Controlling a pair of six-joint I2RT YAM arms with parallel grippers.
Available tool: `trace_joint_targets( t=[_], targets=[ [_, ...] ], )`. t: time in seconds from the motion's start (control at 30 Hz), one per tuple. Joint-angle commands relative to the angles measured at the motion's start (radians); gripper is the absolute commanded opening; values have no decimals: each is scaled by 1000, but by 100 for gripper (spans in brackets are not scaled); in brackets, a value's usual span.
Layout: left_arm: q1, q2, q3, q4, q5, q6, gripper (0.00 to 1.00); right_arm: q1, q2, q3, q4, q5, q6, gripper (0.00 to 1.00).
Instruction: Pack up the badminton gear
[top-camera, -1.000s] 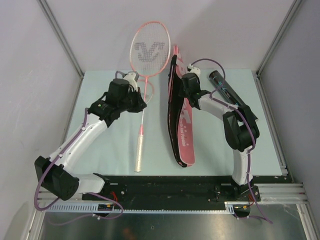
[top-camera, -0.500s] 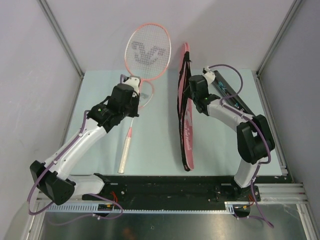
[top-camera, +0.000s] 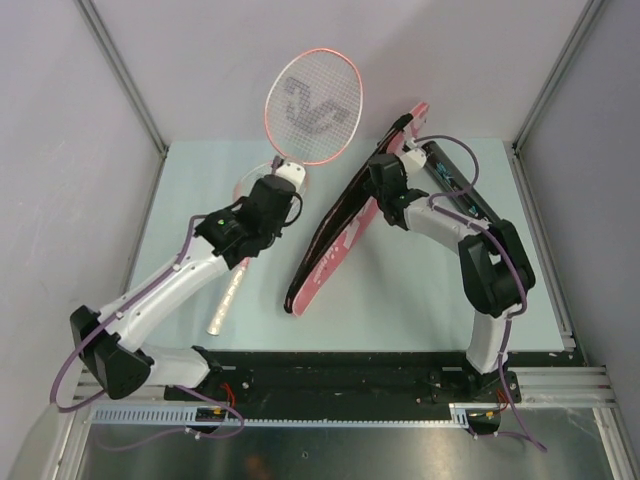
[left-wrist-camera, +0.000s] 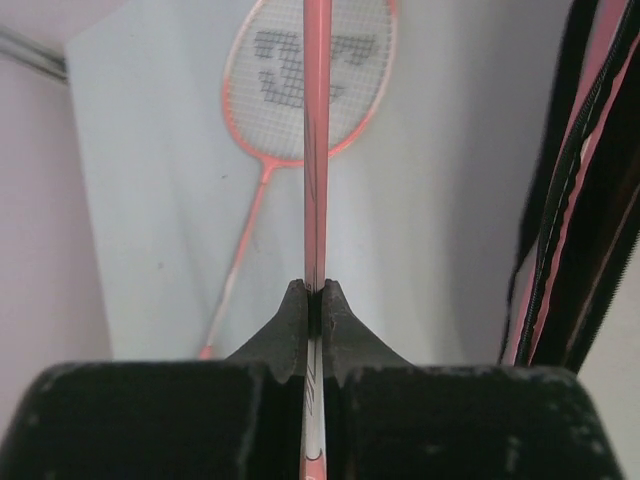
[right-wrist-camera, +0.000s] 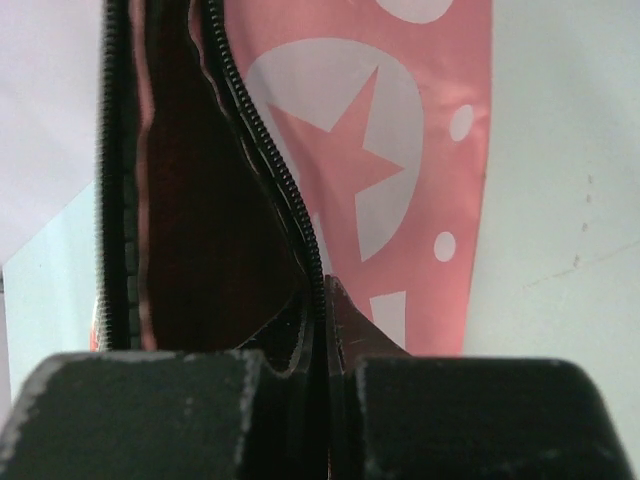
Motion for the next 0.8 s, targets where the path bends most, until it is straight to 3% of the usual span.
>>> trace_joint_targets(
  t=[0.0,0.37,0.77],
  targets=[
    [-35,16,-8,30,-243,64,1,-26,52,37,148,-103,-45,0],
    [-158,126,-75,45,-471,87,0,-73,103,37,248,-257,-73,0],
    [-181,215,-151,51,-556,139,0,-63,48,30,231,-153,-28,0]
  ],
)
